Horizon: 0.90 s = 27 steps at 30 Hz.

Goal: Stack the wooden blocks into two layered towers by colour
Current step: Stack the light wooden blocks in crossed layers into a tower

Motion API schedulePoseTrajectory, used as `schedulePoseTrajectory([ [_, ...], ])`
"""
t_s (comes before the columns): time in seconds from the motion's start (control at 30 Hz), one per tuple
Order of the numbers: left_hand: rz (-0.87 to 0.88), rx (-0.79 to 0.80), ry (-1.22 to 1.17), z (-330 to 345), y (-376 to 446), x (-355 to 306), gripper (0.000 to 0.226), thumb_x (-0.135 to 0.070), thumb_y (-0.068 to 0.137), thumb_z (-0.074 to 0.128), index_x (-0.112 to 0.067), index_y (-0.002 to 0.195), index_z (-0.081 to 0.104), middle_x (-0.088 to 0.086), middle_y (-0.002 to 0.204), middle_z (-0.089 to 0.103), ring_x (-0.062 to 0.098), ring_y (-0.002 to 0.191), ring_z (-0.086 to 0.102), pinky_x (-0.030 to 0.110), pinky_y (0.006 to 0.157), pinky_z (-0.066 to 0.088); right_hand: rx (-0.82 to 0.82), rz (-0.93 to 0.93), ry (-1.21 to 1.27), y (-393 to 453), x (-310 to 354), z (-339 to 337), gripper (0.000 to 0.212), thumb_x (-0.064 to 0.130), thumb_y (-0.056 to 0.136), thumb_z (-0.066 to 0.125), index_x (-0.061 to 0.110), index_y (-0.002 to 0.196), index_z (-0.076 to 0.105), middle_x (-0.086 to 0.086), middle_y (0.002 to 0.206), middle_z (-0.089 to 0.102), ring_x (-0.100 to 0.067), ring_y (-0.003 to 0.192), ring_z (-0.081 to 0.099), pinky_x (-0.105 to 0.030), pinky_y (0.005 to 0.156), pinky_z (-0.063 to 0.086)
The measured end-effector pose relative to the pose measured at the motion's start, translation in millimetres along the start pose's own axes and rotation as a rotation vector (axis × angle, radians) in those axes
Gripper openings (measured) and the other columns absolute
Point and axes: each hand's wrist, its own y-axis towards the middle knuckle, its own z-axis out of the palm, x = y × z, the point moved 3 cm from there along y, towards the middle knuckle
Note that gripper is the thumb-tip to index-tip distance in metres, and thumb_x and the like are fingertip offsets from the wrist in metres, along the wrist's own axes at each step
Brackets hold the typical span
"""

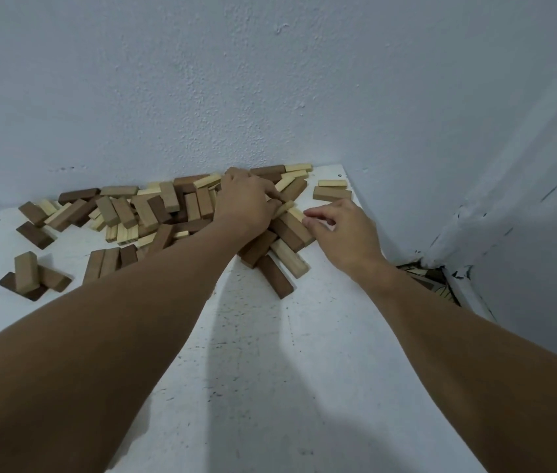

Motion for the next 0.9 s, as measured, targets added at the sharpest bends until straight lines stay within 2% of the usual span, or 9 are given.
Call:
schedulePoseTrajectory([
  [0.1,0.037,-0.004,-0.034,-5.2,-2.8,0.1,0.031,-0.04,0.096,0.069,-0.034,0.126,0.071,0.012,0.135,0.052,0.034,0.134,0.037,0.041,0.112,0.033,0.001,-0.011,-0.021,0.0,1.4,-1.5,0.03,0.051,0.099,0.062,0.043,0.126,0.071,0.01,0.123,0.061,-0.011,0.11,0.06,-0.046,0.108,0.042],
  [0.2,0.082,0.068,0.076,0.2,-1.8,-4.1,0.033,-0.044,0.104,0.054,-0.044,0.135,0.065,0.012,0.138,0.051,0.038,0.136,0.033,0.048,0.114,0.032,0.007,-0.019,-0.04,-0.5,1.7,-2.2,0.027,0.05,0.101,0.06,0.043,0.124,0.071,0.011,0.122,0.06,-0.01,0.111,0.058,-0.045,0.109,0.039],
  [0.27,0.065,0.098,0.08,0.9,-2.4,-5.0,0.03,-0.047,0.104,0.051,-0.043,0.129,0.069,0.009,0.136,0.055,0.036,0.136,0.034,0.05,0.112,0.033,-0.021,-0.018,-0.004,-0.9,-0.1,-1.4,0.023,0.042,0.101,0.062,0.038,0.121,0.073,0.014,0.116,0.056,-0.006,0.099,0.059,-0.046,0.105,0.046],
  [0.33,0.055,0.045,0.045,-3.1,-4.1,-3.9,0.026,-0.048,0.1,0.059,-0.033,0.113,0.076,0.007,0.126,0.063,0.031,0.133,0.041,0.047,0.108,0.04,-0.061,-0.014,0.014,-0.9,-2.4,-1.4,0.022,0.035,0.101,0.063,0.033,0.12,0.073,0.015,0.112,0.052,-0.003,0.089,0.057,-0.045,0.102,0.05],
  [0.4,0.019,-0.001,-0.02,-9.6,-7.7,-2.7,0.035,-0.057,0.095,0.065,-0.023,0.094,0.076,0.002,0.104,0.066,0.023,0.113,0.057,0.042,0.095,0.051,-0.073,-0.015,0.0,-1.2,-2.2,-0.8,0.023,0.036,0.1,0.063,0.032,0.12,0.073,0.014,0.113,0.051,-0.007,0.094,0.058,-0.046,0.102,0.049],
  [0.47,-0.029,0.025,-0.108,-14.5,-11.3,-2.0,0.047,-0.066,0.09,0.067,-0.019,0.09,0.071,-0.005,0.088,0.061,0.018,0.09,0.065,0.039,0.084,0.057,-0.058,-0.019,-0.026,-1.9,-0.3,0.4,0.028,0.042,0.098,0.065,0.033,0.123,0.072,0.013,0.113,0.05,-0.012,0.105,0.058,-0.046,0.105,0.046],
  [0.6,-0.089,0.084,-0.288,-19.7,-16.6,-0.8,0.05,-0.06,0.085,0.077,-0.02,0.114,0.067,-0.006,0.097,0.063,0.014,0.091,0.066,0.033,0.082,0.057,-0.052,-0.026,-0.036,-1.1,-1.3,1.6,0.025,0.04,0.097,0.068,0.035,0.121,0.073,0.012,0.114,0.053,-0.012,0.105,0.057,-0.048,0.105,0.045],
  [0.73,-0.084,0.083,-0.261,-18.1,-20.9,4.5,0.03,-0.033,0.091,0.079,-0.017,0.115,0.072,-0.005,0.098,0.067,0.015,0.098,0.065,0.025,0.079,0.048,-0.08,-0.019,0.0,-0.5,-2.6,-0.4,0.023,0.036,0.098,0.067,0.034,0.12,0.071,0.013,0.111,0.052,-0.008,0.096,0.058,-0.046,0.1,0.05],
  [0.9,-0.16,-0.002,-0.425,-20.6,-30.2,5.0,0.02,-0.035,0.092,0.078,-0.024,0.108,0.075,-0.011,0.099,0.067,0.001,0.086,0.06,0.014,0.065,0.04,-0.104,-0.031,0.047,-0.8,0.6,-1.7,0.022,0.042,0.099,0.064,0.036,0.119,0.072,0.013,0.108,0.057,-0.005,0.089,0.06,-0.048,0.097,0.052],
])
